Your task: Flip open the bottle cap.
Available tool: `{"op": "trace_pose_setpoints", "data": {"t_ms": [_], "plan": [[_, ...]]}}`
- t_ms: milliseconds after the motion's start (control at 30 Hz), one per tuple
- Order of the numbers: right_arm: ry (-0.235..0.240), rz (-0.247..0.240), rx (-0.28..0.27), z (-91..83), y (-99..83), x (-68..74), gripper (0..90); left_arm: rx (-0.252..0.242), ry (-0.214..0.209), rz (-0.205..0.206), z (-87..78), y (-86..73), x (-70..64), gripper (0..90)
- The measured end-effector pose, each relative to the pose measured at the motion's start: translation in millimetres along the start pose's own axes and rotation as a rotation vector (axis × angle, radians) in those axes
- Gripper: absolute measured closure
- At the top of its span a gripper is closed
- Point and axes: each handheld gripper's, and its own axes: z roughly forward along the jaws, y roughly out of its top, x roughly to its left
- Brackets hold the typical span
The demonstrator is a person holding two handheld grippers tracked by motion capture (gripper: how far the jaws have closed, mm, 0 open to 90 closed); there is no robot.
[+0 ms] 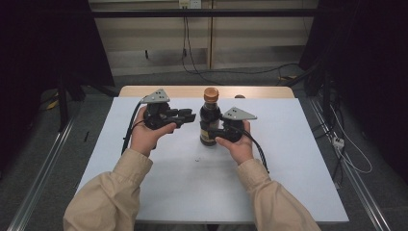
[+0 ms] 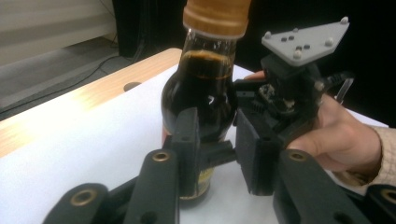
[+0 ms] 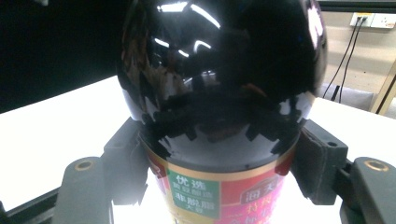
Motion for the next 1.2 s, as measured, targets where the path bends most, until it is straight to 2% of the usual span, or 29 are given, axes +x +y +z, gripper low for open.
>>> {"op": "trace_pose_setpoints", "data": {"t_ms": [233, 400, 533, 633, 933, 1200], "plan": [[-0.003, -0.005, 0.006, -0.3, 0.4, 0.5, 30.3, 0.009, -0.020, 0.001, 3.7, 12.1, 0.8, 77.8], [-0.001, -0.008, 0.007, -0.4, 0.5, 0.4, 30.3, 0.031, -0.030, 0.031, 5.3, 21.1, 1.9, 83.7], [-0.001, -0.006, 0.010, -0.4, 0.6, 0.5, 30.2, 0.038, -0.033, 0.039, 6.0, 28.3, 2.0, 87.4], [-0.002, -0.007, 0.011, -0.4, 0.6, 0.5, 30.3, 0.034, -0.035, 0.028, 7.1, 32.6, 2.7, 90.0], [0.008, -0.012, 0.009, -0.3, 0.4, -0.7, 30.4, 0.066, -0.023, 0.059, 16.0, 46.3, 1.4, 90.0], [0.046, -0.036, 0.031, 0.5, 3.3, -5.0, 30.8, 0.061, -0.026, 0.044, 18.9, 50.6, 1.7, 90.0]]}}
